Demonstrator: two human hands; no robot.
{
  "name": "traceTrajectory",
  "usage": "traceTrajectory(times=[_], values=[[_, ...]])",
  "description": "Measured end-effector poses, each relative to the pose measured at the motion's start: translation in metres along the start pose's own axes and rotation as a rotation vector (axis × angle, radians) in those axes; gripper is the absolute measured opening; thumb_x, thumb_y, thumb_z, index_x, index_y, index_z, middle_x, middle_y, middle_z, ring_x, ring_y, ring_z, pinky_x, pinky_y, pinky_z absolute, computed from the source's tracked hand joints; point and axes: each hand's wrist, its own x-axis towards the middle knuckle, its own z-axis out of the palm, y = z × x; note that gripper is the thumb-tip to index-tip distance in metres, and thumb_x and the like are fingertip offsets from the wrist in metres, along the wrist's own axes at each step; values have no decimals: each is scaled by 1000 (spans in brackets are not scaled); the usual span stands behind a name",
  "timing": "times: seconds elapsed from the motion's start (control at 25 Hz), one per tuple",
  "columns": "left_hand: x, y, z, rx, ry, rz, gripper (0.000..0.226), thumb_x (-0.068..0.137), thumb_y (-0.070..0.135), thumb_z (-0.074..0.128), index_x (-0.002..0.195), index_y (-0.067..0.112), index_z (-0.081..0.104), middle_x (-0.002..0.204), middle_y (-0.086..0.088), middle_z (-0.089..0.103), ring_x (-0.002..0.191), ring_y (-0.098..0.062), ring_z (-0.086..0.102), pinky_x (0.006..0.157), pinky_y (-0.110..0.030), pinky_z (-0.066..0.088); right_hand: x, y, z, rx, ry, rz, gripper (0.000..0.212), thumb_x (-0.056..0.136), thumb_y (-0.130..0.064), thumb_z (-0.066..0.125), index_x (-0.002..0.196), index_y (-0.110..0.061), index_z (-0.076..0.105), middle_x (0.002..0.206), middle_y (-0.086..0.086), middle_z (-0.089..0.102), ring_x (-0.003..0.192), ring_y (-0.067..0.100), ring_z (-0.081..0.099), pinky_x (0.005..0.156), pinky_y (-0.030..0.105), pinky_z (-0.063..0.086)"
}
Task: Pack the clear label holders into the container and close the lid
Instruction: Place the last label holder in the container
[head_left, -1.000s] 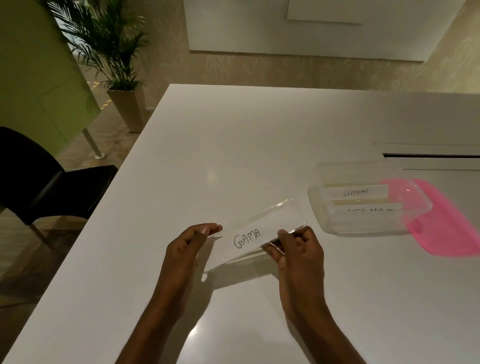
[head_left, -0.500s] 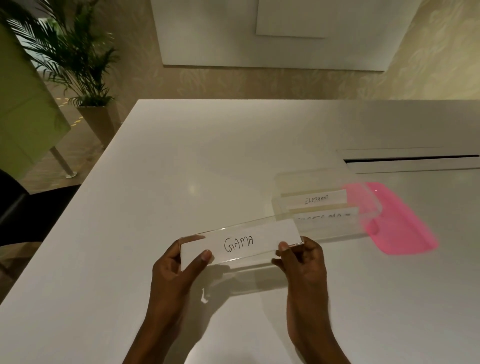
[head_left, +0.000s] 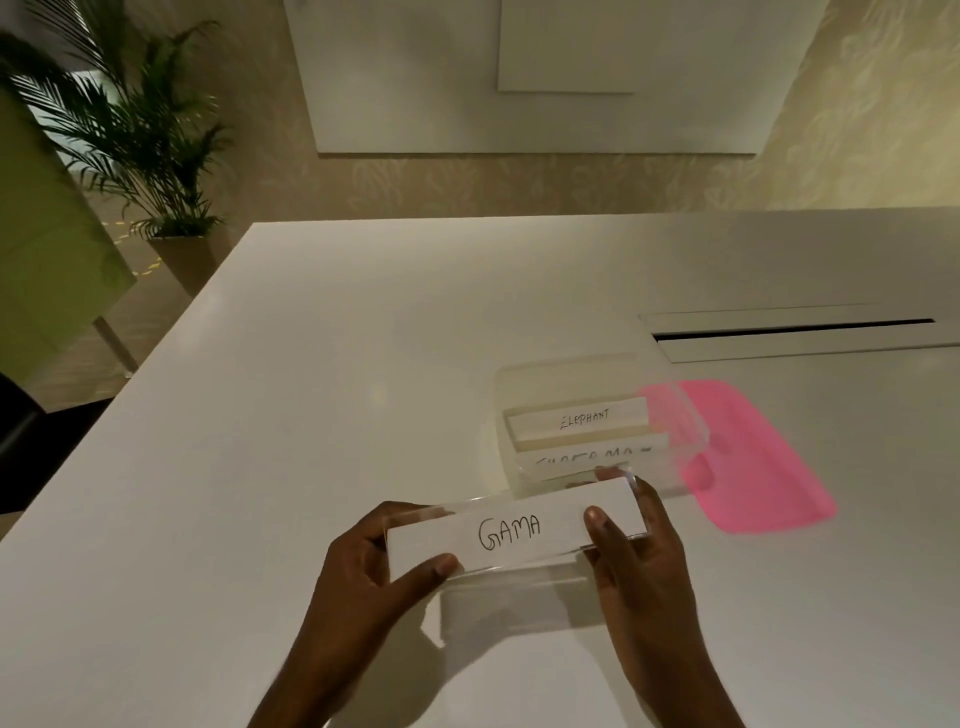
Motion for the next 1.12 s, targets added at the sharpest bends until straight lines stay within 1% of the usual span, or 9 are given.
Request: traceTrajectory(times=[0.04,0.12,0.32,0.48,0.64,0.8,0.92,1.0,1.12], values=[[5,6,4,119,-47,32,57,70,54,87,119,30,73,119,9,75,107,-12,73,78,-24,58,4,-3,-11,-36,8,-16,57,77,-53,71,132,-45,58,95,-14,72,66,9,62,70,27,50],[16,20,9,322,-149,91,56,74,61,83,121,34,70,121,18,73,110,-6,70,82,-22,54,12,-4,-30,-87,17,-38,60,74,-55,71,132,-46,58,86,-21,59,57,3,46,65,23,38],[41,49,40,476,-303,150,69,71,67,83,132,45,61,127,26,68,117,-1,64,85,-18,57,36,-12,-70,-50,-74,-120,58,79,-45,74,133,-32,59,93,2,68,53,-2,56,54,7,41],[49,64,60,481,-247,182,66,64,71,84,125,53,65,120,31,70,111,5,65,81,-10,53,50,-15,-89,-11,-117,-155,46,82,-40,74,126,-33,63,100,-1,75,61,1,63,54,9,46],[54,81,70,550,-119,244,57,64,64,84,118,56,68,116,35,69,108,10,65,79,-3,48,73,-26,-108,-65,-182,-251,54,81,-34,75,131,-25,57,133,-1,67,123,13,65,87,27,58],[62,99,73,646,-26,289,56,68,58,82,121,47,70,115,36,68,108,10,64,82,-2,46,104,-48,-128,-265,-183,-402,71,80,-40,80,143,-33,47,147,-16,56,140,8,52,114,28,45],[75,115,83,755,9,378,54,72,52,83,123,42,70,117,39,62,113,14,55,88,-13,48,129,-66,-136,-647,-305,-515,77,83,-50,82,149,-44,41,151,-30,46,142,-7,42,112,19,38],[88,122,94,862,69,459,54,72,37,91,122,36,71,118,52,47,119,26,33,95,-25,40,148,-69,-132,-862,-360,-607,68,87,-55,76,146,-46,44,145,-33,48,134,-11,46,109,17,41],[112,124,105,973,114,505,53,73,32,92,122,31,72,104,51,49,117,24,27,98,-40,30,176,-59,-124,-919,-376,-645,49,91,-48,73,134,-37,55,133,-26,56,121,-11,52,100,15,44]])
